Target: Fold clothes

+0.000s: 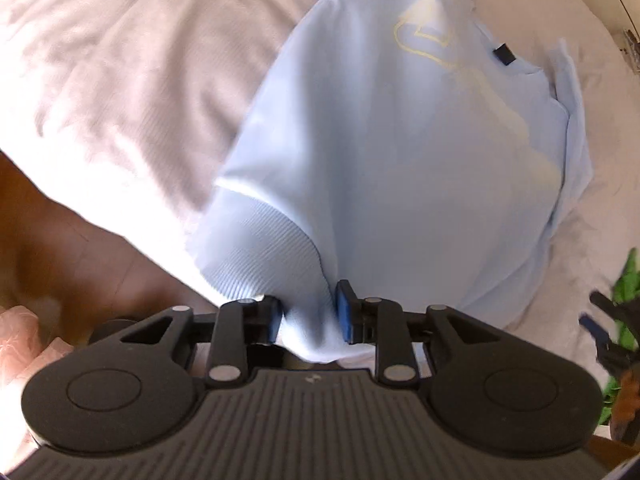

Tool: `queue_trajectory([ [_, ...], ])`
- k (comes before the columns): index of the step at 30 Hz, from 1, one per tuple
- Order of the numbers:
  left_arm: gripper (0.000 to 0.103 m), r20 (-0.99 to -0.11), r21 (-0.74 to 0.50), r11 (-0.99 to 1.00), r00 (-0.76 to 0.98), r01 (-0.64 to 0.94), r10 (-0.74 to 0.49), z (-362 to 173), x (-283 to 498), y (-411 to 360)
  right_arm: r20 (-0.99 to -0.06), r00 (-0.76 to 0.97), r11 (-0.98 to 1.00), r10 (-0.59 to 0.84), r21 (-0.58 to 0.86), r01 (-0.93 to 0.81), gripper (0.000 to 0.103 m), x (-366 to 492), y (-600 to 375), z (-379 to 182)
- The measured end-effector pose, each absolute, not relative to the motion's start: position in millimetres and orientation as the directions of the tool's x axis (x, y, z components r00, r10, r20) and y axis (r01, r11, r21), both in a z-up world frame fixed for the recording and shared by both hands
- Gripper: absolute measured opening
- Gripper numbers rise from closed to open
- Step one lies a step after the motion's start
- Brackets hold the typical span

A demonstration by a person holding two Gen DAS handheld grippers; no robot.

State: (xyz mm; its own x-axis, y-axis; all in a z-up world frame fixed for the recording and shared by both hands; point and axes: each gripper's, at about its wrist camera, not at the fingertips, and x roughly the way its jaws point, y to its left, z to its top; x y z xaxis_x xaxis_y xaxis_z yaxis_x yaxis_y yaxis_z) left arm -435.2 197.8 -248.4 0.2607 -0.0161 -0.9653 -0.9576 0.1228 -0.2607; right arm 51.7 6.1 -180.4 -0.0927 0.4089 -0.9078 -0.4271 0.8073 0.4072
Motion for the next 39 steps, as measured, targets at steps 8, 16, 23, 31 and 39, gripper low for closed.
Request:
queue_trajectory([
  [8,0.037,-0.976,-0.124,0.243,0.163,-0.962,0.145,-210.9,-447.3,173.9,-0.885,-0.19,0.744,0.424,0.46,-0.484,0.053,-0.6,-69.1,-203.0],
  [16,0.038,-0.972,-0.136,0.242,0.176,-0.961,0.154,-191.3,-477.1,161.0,-0.837,-0.322,0.675,0.442,0.547,-0.495,0.053,-43.0,-103.7,-239.5],
  [23,0.038,-0.978,-0.089,0.418,0.158,-0.904,0.134,-195.9,-429.0,165.7,-0.843,-0.329,0.675,0.426,0.538,-0.506,0.053,-75.0,-107.2,-233.7],
  [31,0.038,-0.98,0.011,0.629,0.116,-0.777,0.161,-195.7,-395.7,177.1,-0.897,-0.19,0.727,0.399,0.436,-0.53,0.057,-126.2,-78.8,-206.8],
  [39,0.04,-0.976,0.005,0.702,0.15,-0.713,0.159,-190.3,-398.9,181.1,-0.902,-0.129,0.724,0.413,0.411,-0.554,0.063,-182.1,-68.6,-172.8],
])
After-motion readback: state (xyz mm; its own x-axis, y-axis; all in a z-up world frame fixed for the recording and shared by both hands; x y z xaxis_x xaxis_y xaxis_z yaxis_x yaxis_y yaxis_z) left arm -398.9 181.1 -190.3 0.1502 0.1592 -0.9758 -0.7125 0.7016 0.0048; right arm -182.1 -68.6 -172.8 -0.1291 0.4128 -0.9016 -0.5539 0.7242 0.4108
